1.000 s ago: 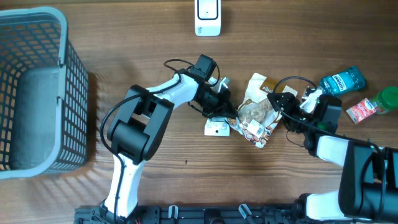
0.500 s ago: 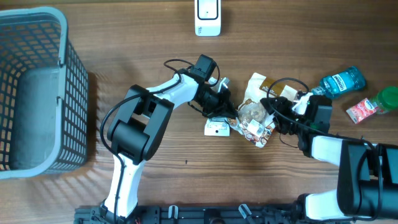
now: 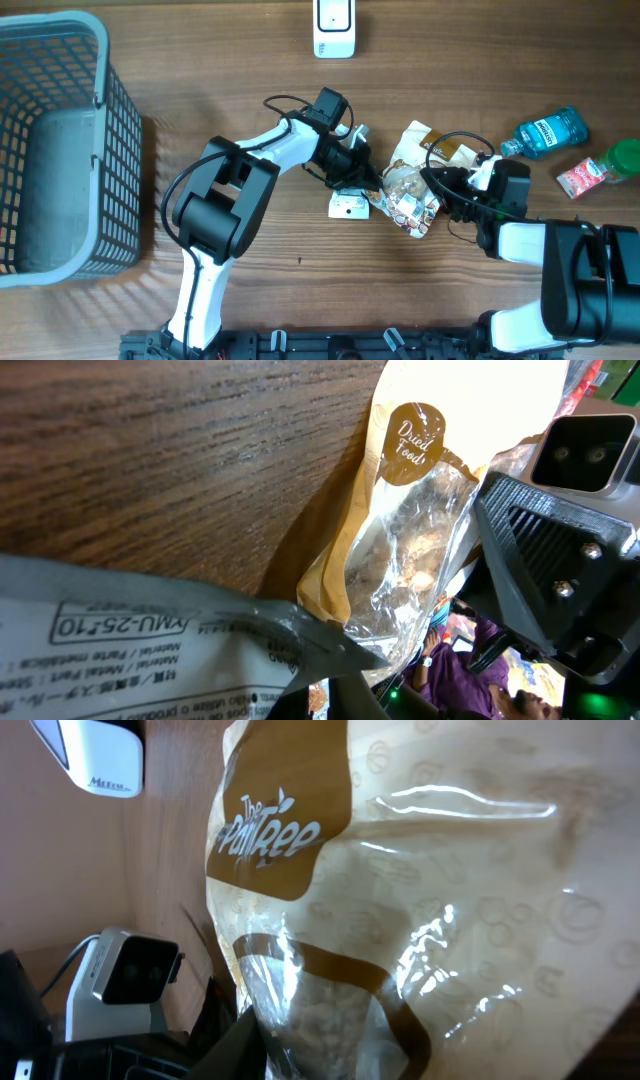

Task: Scan the item barcode
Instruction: 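Lift the PanTree bag with the right gripper while the left gripper retracts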

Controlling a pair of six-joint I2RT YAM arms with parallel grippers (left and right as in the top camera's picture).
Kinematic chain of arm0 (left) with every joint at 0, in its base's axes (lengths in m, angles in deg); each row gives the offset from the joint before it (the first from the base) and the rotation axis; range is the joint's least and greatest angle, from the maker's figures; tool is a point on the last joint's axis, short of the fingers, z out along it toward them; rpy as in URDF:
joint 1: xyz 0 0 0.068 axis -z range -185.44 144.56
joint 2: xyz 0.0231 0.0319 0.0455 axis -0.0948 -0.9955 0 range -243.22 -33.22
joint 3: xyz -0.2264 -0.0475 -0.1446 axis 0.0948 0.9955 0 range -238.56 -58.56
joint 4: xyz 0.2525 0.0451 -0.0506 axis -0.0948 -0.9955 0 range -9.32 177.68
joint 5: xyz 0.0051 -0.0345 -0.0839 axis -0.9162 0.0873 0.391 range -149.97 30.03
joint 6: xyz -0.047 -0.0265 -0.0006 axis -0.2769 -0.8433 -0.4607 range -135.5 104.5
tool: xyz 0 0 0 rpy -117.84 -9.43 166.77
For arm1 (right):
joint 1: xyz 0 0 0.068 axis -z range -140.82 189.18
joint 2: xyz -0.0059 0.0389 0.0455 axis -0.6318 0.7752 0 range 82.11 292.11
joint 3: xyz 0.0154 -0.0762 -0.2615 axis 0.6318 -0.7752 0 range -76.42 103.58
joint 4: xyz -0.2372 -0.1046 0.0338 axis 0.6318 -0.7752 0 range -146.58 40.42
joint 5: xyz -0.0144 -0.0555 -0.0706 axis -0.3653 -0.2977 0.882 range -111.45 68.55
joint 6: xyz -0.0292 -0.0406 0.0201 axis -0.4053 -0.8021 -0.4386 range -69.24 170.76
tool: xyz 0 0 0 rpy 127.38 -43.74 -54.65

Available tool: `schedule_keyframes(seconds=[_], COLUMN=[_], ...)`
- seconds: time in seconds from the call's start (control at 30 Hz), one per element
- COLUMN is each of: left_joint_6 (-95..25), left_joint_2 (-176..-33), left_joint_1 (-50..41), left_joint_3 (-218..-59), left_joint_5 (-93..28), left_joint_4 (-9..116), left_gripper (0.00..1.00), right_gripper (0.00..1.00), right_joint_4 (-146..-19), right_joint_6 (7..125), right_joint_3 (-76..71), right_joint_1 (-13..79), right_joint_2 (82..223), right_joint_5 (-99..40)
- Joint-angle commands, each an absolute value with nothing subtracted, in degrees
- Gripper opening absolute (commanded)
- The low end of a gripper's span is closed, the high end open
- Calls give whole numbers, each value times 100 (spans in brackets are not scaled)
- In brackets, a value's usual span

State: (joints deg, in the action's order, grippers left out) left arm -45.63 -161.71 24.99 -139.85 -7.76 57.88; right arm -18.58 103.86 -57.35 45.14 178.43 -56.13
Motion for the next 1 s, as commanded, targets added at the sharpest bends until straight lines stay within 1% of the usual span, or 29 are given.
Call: schedule_keyframes(seconds=[0.0,0.07,0.13,0.17,0.23,0.27,0.3,0.33,0.37,0.4,0.47,0.5,0.63,0.7,0.8,0.97], left_joint_6=[-4582,-4580,-4580,-4580,-4580,-4580,-4580,-4580,-4580,-4580,-4582,-4584,-4600,-4602,-4593,-4574], left_joint_2=[-16492,-16492,-16492,-16492,-16492,-16492,-16492,-16492,-16492,-16490,-16470,-16444,-16180,-15996,-15625,-15054], left_joint_1=[2504,2504,2504,2504,2504,2504,2504,2504,2497,2486,2456,2436,2390,2390,2397,2390], left_joint_3=[-13839,-13839,-13839,-13839,-13839,-13839,-13839,-13839,-13839,-13841,-13841,-13841,-13911,-14018,-14383,-14899], left_joint_5=[-1355,-1355,-1355,-1355,-1353,-1353,-1355,-1355,-1355,-1355,-1355,-1355,-1410,-1618,-2184,-2715], left_joint_4=[5679,5675,5675,5675,5672,5672,5675,5675,5675,5675,5672,5670,5659,5543,5087,4861], left_gripper=[5,10,17,25,34,45,57,66,74,78,97,100,100,100,100,100], right_gripper=[24,24,23,21,20,21,21,22,22,23,23,22,22,22,18,18], right_joint_4=[-2087,-1930,-1755,-1691,-1569,-1499,-1423,-1353,-1287,-1250,-1184,-1176,-1171,-1167,-1165,-1119], right_joint_6=[10325,10327,10340,10342,10342,10340,10340,10338,10334,10331,10338,10338,10329,10329,10327,10349], right_joint_3=[-6137,-6137,-6137,-6137,-6137,-6137,-6137,-6137,-6137,-6137,-6137,-6137,-6137,-6137,-6137,-6131], right_joint_1=[4389,4389,4389,4389,4389,4389,4389,4389,4389,4391,4391,4391,4415,4472,4608,4765], right_joint_2=[18326,18326,18326,18326,18326,18326,18326,18326,18326,18326,18326,18326,18326,18324,18313,18199], right_joint_5=[-4846,-4846,-4846,-4846,-4846,-4848,-4850,-4848,-4848,-4848,-4861,-4872,-4872,-4950,-5158,-5427])
